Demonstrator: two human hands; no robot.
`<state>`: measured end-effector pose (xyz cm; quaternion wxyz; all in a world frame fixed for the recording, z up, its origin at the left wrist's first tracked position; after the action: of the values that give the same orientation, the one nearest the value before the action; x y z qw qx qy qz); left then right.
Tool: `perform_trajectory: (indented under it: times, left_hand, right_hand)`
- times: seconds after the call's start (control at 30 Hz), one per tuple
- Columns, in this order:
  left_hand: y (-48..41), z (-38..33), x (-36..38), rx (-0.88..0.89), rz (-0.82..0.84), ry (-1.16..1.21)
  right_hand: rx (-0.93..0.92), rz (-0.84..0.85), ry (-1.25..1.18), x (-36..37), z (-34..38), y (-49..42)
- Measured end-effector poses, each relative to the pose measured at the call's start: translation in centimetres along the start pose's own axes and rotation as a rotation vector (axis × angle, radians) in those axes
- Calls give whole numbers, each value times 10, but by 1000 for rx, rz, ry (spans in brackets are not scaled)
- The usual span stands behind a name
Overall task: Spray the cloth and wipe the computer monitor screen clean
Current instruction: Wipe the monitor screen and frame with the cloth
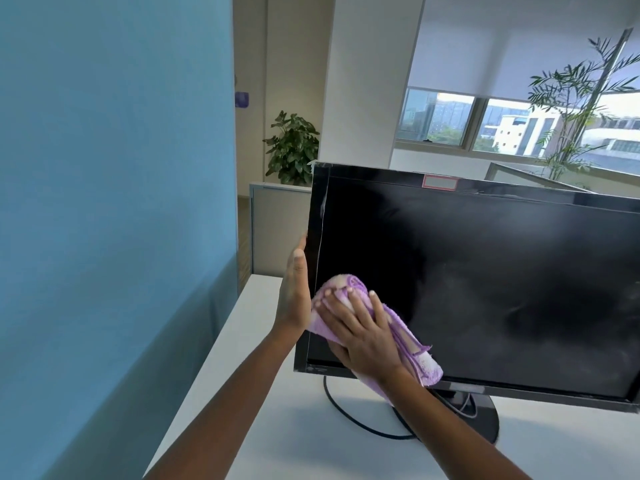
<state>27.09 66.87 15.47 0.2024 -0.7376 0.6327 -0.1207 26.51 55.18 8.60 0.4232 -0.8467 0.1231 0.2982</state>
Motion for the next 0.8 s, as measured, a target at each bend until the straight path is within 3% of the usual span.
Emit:
perform_trajectory:
  times: [0.17,0.47,0.67,0.8]
  left_hand:
    - [13,10,-1,-44,14,8]
    - [28,25,-5,-101,15,36]
    - [28,26,-4,-128,28,121]
    - [29,27,-3,-115,14,123]
  right_hand:
    - [-158,114,38,15,15,24]
    - [-476,127,55,10,22,39]
    - [-252,38,21,-4,6,16]
    - [-154,64,-31,6,22,27]
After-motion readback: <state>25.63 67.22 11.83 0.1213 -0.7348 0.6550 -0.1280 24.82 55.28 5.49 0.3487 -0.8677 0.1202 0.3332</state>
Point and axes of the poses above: each hand's wrist, its own y-axis away from the middle knuckle, its own x-axis out of the palm, z = x × y, the point moved 6 cm from there along -y, towards the middle knuckle, and after that the axes turned 7 degrees about -y, right-handed, at the moved point
